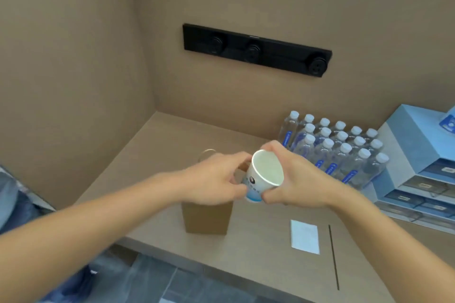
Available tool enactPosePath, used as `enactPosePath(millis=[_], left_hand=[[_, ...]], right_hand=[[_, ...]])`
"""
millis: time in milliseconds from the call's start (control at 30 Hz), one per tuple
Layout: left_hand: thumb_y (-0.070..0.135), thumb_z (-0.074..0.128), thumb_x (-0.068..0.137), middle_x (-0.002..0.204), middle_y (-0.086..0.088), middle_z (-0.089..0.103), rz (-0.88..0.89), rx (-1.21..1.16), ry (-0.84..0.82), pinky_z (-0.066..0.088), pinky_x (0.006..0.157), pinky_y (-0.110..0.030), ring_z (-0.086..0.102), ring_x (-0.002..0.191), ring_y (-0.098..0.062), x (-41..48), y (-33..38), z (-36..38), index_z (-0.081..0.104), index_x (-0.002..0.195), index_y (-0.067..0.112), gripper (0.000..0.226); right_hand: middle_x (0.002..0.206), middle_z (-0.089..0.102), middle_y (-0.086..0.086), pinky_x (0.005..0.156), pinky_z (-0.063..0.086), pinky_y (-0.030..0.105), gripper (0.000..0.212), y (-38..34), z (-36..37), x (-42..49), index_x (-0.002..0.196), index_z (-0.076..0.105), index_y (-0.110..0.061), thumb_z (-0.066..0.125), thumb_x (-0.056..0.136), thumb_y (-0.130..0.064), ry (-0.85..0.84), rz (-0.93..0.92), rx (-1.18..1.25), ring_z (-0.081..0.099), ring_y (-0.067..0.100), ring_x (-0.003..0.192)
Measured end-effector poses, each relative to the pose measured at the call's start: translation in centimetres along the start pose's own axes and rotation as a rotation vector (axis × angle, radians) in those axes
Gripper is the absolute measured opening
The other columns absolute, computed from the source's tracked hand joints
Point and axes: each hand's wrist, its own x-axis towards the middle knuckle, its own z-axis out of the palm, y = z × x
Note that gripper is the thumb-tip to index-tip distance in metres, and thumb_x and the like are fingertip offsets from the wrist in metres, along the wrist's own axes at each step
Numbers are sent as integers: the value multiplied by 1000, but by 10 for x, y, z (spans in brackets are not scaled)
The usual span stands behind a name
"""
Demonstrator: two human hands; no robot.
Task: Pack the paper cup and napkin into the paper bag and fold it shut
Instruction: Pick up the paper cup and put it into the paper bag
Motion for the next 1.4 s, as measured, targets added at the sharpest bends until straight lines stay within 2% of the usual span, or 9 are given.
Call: enactPosePath(millis=[133,233,367,467,600,767,967,1133,1400], left_hand=[[5,51,83,110,1,73,107,392,-93,55,87,-31,68,96,-12,-20,-57,-40,63,121,23,44],[5,49,86,139,-2,57,135,724,-302,51,98,-42,49,129,-23,-27,-99,-38,54,136,20,53],[5,58,86,155,0,40,240,844,-414,52,97,-48,38,138,-27,-24,-137,-26,38,149,24,68],[11,62,90,143,-1,49,255,841,-434,53,86,-45,44,128,-27,-14,-149,-18,42,146,25,61],[30,63,93,116,-8,66,343,745,-447,52,88,-45,51,119,-29,-1,-155,-16,68,110,10,27],[44,57,96,90,-18,70,459,680,-464,50,82,-45,55,104,-36,3,-166,-17,72,86,-1,49],[44,60,93,86,-15,72,565,603,-382,43,78,-34,59,99,-35,4,-177,-14,75,81,2,46],[46,56,94,90,-12,74,551,614,-421,54,82,-42,57,104,-32,5,-180,-11,77,88,3,47],[43,56,95,93,-11,73,582,619,-403,55,83,-46,56,104,-29,10,-188,-11,76,87,5,44]], right_hand=[[103,57,3,50,57,28,59,-36,9,25,114,39,-29,75,68,-16,-70,41,74,62,12,57],[104,53,1,53,60,32,58,-45,32,48,114,39,-27,75,69,-14,-72,93,105,64,15,66],[107,51,7,62,63,49,61,-41,65,74,112,38,-24,75,65,-14,-57,201,133,72,34,81],[106,52,7,65,64,44,61,-38,83,84,113,38,-22,76,66,-11,-55,271,187,72,33,84],[108,54,8,65,61,36,66,-38,96,91,118,37,-20,77,65,-16,-61,348,70,69,30,89],[113,51,8,74,53,35,66,-40,115,99,116,41,-13,80,64,-27,-129,279,-340,55,27,100],[111,60,13,66,53,35,56,-48,146,120,116,48,-4,75,72,-27,-335,264,-642,64,32,94],[98,61,10,71,48,32,31,-48,174,141,113,63,-7,60,87,-24,-565,259,-767,55,27,79],[132,54,18,104,40,40,33,-39,202,155,130,49,-5,44,101,-18,-541,419,-544,51,34,121]])
